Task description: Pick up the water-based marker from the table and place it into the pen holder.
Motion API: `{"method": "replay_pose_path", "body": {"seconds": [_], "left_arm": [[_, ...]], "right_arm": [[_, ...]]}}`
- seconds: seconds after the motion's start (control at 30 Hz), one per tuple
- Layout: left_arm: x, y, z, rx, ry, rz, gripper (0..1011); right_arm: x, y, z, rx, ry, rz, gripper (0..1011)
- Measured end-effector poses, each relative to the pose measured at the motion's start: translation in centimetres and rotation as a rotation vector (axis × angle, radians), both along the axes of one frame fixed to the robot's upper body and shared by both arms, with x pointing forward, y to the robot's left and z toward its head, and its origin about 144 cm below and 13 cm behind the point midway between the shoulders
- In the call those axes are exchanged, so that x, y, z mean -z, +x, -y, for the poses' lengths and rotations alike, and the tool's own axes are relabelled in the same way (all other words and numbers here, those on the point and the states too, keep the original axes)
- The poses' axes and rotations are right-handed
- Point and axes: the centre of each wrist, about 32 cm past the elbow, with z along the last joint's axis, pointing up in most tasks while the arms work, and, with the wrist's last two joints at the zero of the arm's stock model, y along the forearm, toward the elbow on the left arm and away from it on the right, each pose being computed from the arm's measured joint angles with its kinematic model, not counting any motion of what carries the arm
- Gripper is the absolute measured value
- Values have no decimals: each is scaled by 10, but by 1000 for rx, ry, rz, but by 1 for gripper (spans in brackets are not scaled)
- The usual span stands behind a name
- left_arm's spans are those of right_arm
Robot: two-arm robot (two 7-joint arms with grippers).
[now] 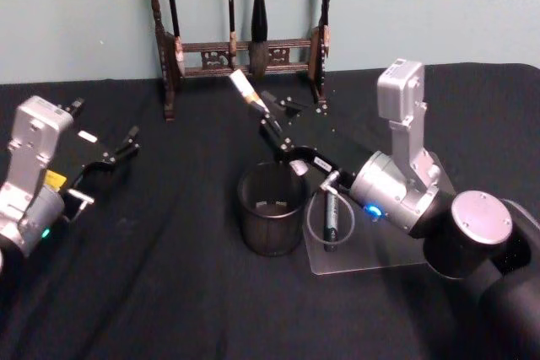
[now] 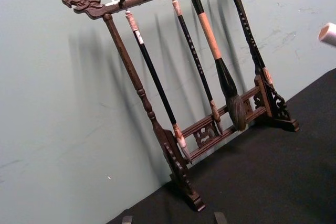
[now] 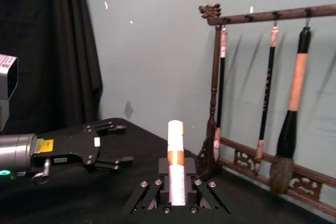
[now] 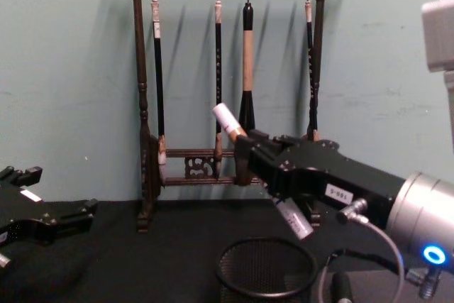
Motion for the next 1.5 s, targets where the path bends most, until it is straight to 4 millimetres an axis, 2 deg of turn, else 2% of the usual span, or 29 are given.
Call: {"method": "replay_pose_path", "body": {"seconds": [0.67,1.5], "left_arm": [[0,0,0,0,0,0,1001],[0,0,0,0,0,0,1001]], "right_arm": [[12,2,-10,-32,-35,-61,170],[13,0,-12,-24,-53,-67,182]]}}
